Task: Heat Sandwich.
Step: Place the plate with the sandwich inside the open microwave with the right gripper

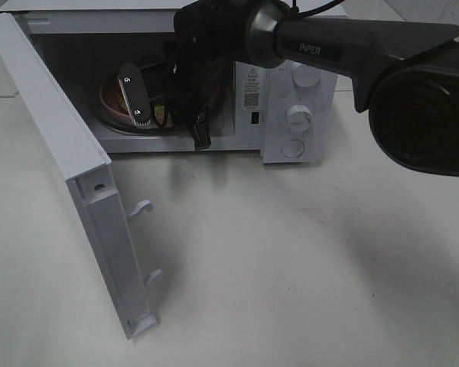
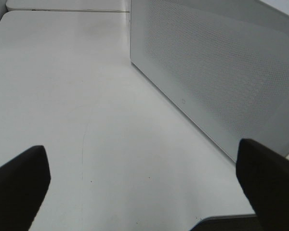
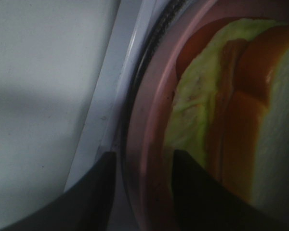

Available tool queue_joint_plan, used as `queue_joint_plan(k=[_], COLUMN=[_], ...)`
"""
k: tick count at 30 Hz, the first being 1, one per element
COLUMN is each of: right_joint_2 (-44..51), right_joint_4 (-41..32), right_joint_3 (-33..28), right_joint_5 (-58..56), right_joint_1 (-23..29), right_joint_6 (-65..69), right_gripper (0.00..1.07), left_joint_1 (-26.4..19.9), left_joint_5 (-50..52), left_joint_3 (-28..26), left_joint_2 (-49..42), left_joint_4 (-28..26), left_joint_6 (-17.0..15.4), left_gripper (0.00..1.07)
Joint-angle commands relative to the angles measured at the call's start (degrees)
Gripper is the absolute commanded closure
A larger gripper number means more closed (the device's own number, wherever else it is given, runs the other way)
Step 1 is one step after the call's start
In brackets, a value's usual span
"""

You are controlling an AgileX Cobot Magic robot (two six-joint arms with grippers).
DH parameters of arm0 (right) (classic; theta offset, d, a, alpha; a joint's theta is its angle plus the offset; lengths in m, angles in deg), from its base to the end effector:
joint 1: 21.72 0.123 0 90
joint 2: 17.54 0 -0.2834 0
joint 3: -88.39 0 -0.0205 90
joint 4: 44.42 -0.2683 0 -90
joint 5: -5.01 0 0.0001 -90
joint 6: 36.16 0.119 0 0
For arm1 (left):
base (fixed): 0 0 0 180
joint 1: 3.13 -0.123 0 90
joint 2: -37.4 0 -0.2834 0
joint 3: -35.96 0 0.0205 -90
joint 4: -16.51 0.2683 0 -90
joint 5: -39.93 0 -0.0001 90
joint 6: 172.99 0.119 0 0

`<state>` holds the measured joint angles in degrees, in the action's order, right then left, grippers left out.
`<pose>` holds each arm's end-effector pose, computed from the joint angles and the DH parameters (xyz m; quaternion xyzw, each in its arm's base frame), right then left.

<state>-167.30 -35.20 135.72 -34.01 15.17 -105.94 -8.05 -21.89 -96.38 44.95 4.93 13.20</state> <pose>0.4755 0.3419 0.1358 -0.7799 0.5280 -0.1587 0.2962 0.0341 -0.0182 0.2777 0.0152 0.8483 -0.0499 0.5269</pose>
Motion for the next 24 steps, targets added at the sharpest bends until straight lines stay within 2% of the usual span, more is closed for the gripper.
queue_joint_plan(k=[1, 10, 13, 16, 17, 24], right_joint_2=[0.6, 1.2, 2.9, 5.9, 5.9, 12.3], right_joint_4=[0.9, -0.9, -2.0, -2.1, -2.1, -1.8], right_joint_3=[0.4, -0.5, -3.7, -9.7, -9.7, -19.8], right_joint_5=[-1.4, -4.2, -2.1, 1.5, 1.5, 7.2], right_joint_1=[0.4, 0.6, 0.6, 0.6, 0.6, 0.6], right_joint_6=[0.6, 0.4, 0.3, 0.4, 0.4, 0.5], right_gripper=[0.52, 0.41, 0.36, 0.29, 0.29, 0.29], left_joint_1=[0.3, 0.3, 0.3, 0.3, 0.3, 0.3], left_joint_5=[0.2, 0.2, 0.2, 0.2, 0.2, 0.2], left_joint_3=[0.1, 0.1, 0.1, 0.1, 0.1, 0.1], left_joint_2=[-1.0, -1.0, -1.0, -1.0, -1.0, -1.0], left_joint_4=[-0.1, -0.1, -0.1, -0.1, -0.1, -0.1], left_joint_6=[-0.1, -0.1, -0.1, -0.1, -0.1, -0.1], left_gripper=[0.09, 0.09, 0.09, 0.09, 0.09, 0.09])
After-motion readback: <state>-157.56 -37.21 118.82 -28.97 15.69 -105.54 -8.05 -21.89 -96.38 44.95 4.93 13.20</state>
